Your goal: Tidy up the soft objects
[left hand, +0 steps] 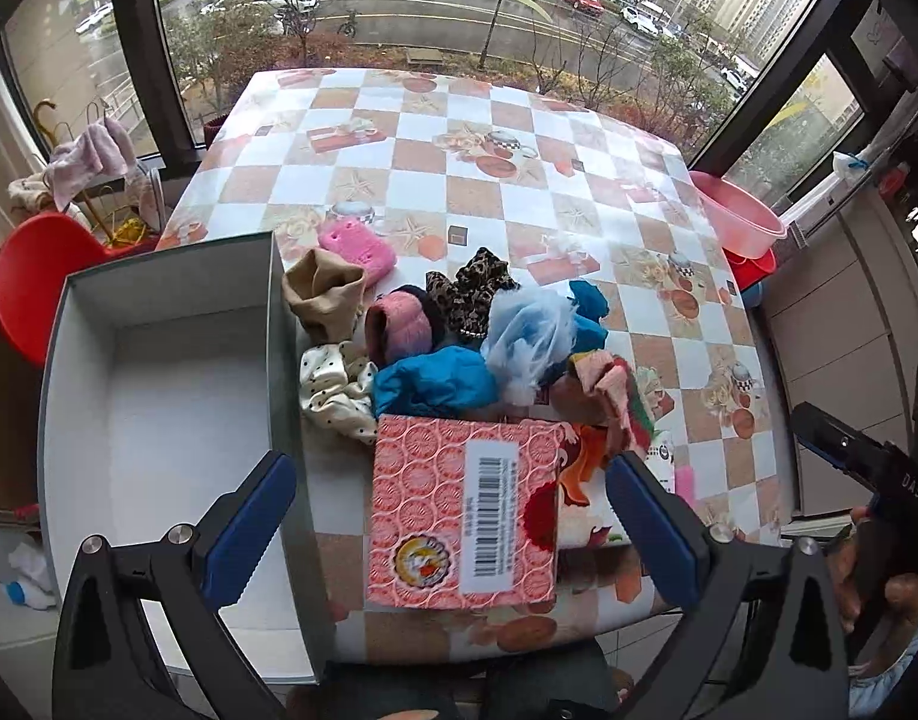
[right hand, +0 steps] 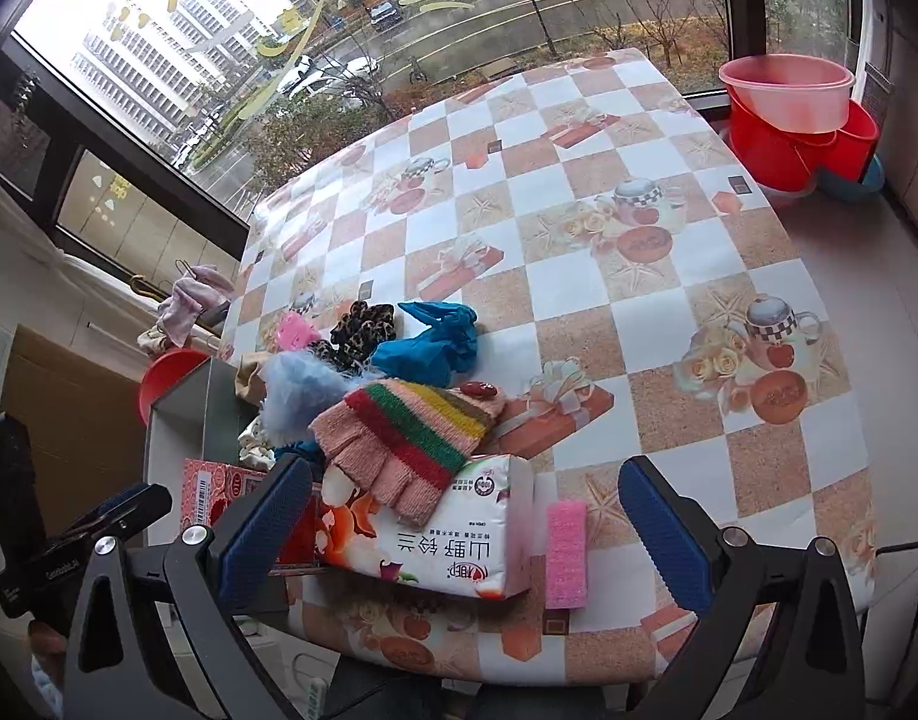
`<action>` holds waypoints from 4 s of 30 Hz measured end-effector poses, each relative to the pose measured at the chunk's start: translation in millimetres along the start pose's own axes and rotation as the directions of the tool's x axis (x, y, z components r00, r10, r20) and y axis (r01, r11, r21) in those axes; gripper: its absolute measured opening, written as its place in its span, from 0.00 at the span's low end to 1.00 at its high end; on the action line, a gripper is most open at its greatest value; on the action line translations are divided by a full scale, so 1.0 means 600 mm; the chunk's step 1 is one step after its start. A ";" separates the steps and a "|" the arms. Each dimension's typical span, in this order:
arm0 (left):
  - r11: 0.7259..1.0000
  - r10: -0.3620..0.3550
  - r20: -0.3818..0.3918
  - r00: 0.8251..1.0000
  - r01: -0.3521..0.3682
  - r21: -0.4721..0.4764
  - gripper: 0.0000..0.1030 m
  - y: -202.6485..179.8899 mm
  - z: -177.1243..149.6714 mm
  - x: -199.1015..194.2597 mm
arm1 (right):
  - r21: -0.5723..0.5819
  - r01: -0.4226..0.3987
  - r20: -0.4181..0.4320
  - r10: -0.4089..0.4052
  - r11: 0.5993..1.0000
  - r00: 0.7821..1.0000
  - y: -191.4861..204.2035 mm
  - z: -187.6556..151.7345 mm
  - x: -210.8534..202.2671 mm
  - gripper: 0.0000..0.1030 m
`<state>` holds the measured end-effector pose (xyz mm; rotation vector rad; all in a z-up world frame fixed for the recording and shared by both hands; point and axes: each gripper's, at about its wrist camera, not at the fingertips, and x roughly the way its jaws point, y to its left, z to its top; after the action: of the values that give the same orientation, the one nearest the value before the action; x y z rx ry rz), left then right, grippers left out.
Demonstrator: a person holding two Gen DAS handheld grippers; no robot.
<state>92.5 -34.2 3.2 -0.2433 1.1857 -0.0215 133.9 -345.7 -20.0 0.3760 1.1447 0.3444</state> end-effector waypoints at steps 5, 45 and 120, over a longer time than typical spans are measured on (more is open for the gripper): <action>1.000 -0.001 -0.047 0.999 0.000 -0.013 1.00 -0.034 0.039 0.029 | 0.009 -0.023 -0.042 0.023 1.000 0.999 -0.015 0.013 0.016 1.00; 0.992 0.119 -0.309 0.944 -0.127 -0.007 0.47 -0.102 0.141 0.264 | -0.136 -0.188 -0.246 0.151 0.973 0.958 0.037 0.022 0.253 0.99; 0.995 0.030 -0.043 0.999 -0.026 0.094 0.23 -0.135 0.124 0.141 | -0.159 0.202 -0.185 -0.230 0.966 0.955 -0.162 -0.091 0.135 0.46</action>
<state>201.8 -112.1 -32.1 -0.1445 1.2289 -0.0576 120.4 -389.2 -150.0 0.0920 1.3396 0.2710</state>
